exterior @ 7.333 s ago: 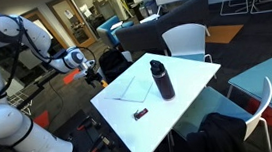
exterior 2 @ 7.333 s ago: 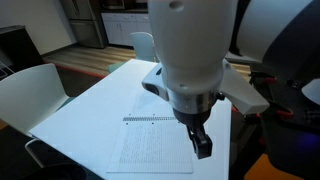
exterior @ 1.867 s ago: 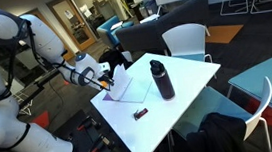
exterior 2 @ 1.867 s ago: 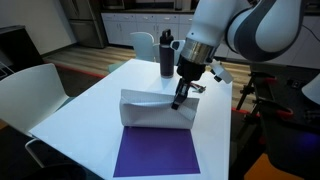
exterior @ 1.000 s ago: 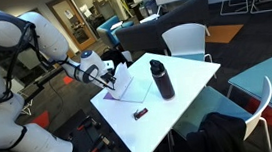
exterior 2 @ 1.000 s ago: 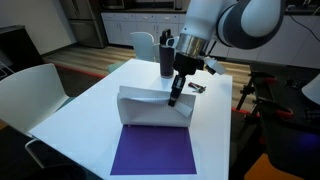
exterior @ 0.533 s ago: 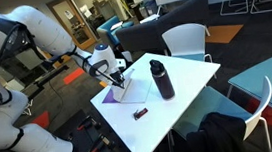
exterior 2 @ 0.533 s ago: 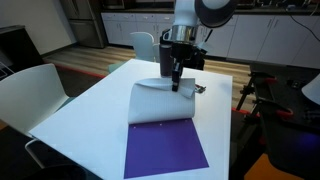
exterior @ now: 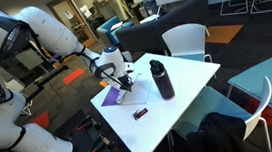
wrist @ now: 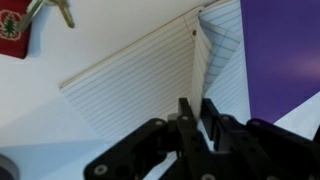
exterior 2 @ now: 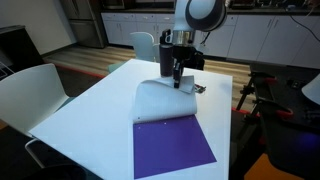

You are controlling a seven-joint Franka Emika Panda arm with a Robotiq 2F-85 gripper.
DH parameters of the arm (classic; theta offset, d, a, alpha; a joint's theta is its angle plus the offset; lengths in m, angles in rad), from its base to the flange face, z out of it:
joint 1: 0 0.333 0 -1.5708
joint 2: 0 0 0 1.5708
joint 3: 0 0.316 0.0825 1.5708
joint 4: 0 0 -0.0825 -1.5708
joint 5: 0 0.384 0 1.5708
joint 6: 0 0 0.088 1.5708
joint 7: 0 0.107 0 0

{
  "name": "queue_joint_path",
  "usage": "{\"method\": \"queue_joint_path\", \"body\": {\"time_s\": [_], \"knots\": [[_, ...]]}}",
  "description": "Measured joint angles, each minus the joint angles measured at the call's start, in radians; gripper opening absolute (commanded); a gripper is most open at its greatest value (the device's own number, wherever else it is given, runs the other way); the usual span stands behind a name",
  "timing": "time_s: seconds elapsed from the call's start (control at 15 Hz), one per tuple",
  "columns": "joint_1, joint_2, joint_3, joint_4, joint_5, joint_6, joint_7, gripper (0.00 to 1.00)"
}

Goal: Flip the book's pages

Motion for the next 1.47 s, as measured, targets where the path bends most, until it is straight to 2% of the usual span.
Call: {"method": "queue_joint_path", "body": {"time_s": [0.33, 0.47, 0.67, 0.93, 1.13, 1.47], "knots": [[0.129, -0.004, -0.106, 0.006, 0.003, 0.084, -0.003, 0.89], [0.2, -0.012, -0.168, 0.005, -0.005, 0.129, 0.007, 1.0], [0.279, -0.027, -0.22, 0.0, -0.013, 0.157, 0.022, 1.0], [0.328, -0.075, -0.202, -0.039, -0.019, 0.157, 0.023, 1.0], [0.382, -0.155, -0.2, -0.106, -0.026, 0.16, 0.042, 1.0], [0.514, -0.303, -0.27, -0.2, -0.099, 0.162, 0.117, 1.0]]}}
